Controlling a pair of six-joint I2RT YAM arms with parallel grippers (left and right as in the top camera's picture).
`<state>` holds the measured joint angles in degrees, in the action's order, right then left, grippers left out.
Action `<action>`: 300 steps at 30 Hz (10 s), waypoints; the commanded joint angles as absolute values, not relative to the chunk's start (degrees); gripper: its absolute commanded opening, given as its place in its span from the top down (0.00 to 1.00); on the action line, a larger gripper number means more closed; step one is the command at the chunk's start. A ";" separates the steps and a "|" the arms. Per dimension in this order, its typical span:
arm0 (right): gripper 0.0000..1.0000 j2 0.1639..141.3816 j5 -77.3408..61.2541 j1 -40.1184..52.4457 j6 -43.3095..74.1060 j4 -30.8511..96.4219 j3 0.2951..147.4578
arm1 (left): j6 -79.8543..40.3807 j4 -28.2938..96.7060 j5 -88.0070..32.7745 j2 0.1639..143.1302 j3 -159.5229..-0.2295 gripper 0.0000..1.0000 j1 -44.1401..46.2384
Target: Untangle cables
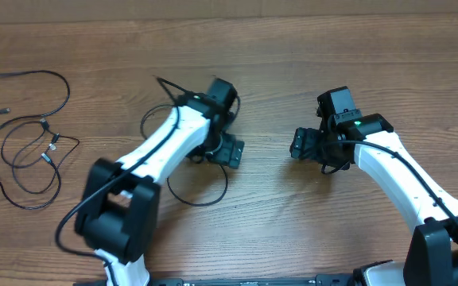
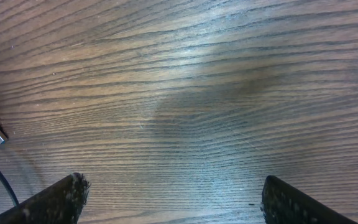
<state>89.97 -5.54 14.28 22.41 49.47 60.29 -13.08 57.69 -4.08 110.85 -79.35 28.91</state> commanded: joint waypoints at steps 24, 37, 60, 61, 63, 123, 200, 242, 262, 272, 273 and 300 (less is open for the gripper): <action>0.12 89.60 -5.04 14.06 22.26 49.21 60.05 | -30.09 62.78 9.63 115.98 -77.71 0.25 33.41; 0.12 89.60 -5.04 14.06 22.26 49.17 60.05 | -32.36 61.23 9.39 115.98 -73.03 0.27 33.43; 0.12 89.60 -5.06 14.06 22.28 49.87 60.05 | -33.85 70.00 19.20 108.84 -87.11 0.96 22.68; 0.12 89.60 -5.06 14.06 22.28 49.87 60.05 | -33.85 70.98 20.51 107.92 -88.79 0.96 21.37; 0.12 89.60 -5.04 14.06 22.28 49.84 60.05 | -33.85 72.95 23.57 106.15 -92.16 0.96 18.50; 0.12 89.60 -5.06 14.06 22.28 49.60 60.05 | -33.52 60.60 25.87 92.18 -110.52 0.96 -33.08; 0.00 89.25 -2.96 14.06 16.19 76.29 79.46 | -8.58 96.86 -5.30 101.19 -96.88 0.00 6.02; 0.00 44.45 22.39 16.34 17.32 53.65 55.20 | -10.28 66.17 1.91 46.00 -66.89 0.00 6.02; 0.00 48.42 22.24 16.34 17.32 55.66 55.18 | -10.31 66.17 1.89 46.02 -66.89 0.00 6.02; 0.00 41.52 19.79 15.53 17.74 57.49 55.02 | -10.31 66.17 1.91 46.02 -66.89 0.01 6.04; 0.00 40.51 19.51 15.03 17.74 57.41 55.00 | -10.31 66.19 1.91 46.02 -66.89 0.00 6.04; 0.00 8.73 3.55 4.97 11.44 26.15 29.95 | -10.28 66.17 1.91 46.02 -66.89 0.01 6.02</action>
